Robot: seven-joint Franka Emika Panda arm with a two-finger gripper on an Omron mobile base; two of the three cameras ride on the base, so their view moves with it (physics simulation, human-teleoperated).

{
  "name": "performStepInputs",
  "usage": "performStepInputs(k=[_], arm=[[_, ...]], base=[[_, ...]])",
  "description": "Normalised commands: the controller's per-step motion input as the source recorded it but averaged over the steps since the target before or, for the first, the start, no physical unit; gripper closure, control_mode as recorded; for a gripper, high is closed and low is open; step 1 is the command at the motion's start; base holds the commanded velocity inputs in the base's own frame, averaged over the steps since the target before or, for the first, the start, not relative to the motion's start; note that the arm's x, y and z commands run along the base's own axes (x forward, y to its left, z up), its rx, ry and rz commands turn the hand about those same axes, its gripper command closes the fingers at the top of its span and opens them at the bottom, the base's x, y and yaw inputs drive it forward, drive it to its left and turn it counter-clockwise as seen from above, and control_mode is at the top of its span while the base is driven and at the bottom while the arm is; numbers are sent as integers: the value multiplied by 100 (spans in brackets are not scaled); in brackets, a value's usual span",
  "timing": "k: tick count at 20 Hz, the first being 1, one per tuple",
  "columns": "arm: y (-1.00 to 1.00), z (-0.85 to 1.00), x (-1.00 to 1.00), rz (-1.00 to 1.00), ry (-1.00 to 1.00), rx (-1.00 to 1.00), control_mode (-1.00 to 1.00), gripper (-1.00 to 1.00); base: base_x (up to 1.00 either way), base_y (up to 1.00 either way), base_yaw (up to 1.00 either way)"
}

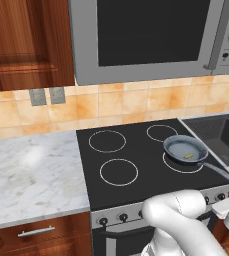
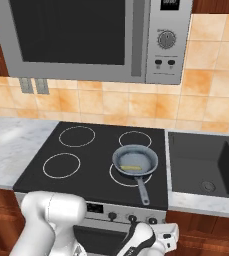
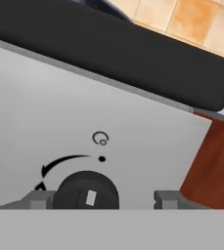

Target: Pick up the butter stick and place it in the pan. Then turn on the burner for the pan.

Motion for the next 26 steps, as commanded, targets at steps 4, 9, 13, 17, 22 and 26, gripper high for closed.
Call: performStepInputs(k=[4, 9, 13, 17, 22, 26], arm=[[0, -12, 0, 0, 0, 0, -100, 100], [5, -20, 0, 0, 0, -4, -100, 100], [10, -26, 0, -1, -3, -7, -100, 100], [7, -19, 1, -1, 0, -1, -100, 100], [7, -12, 2, 0, 3, 0, -100, 100], [22, -18, 2, 0, 4, 0, -100, 100]], base=[[0, 0, 0], [0, 0, 0], [0, 0, 0], [0, 0, 0], [0, 0, 0], [0, 0, 0]])
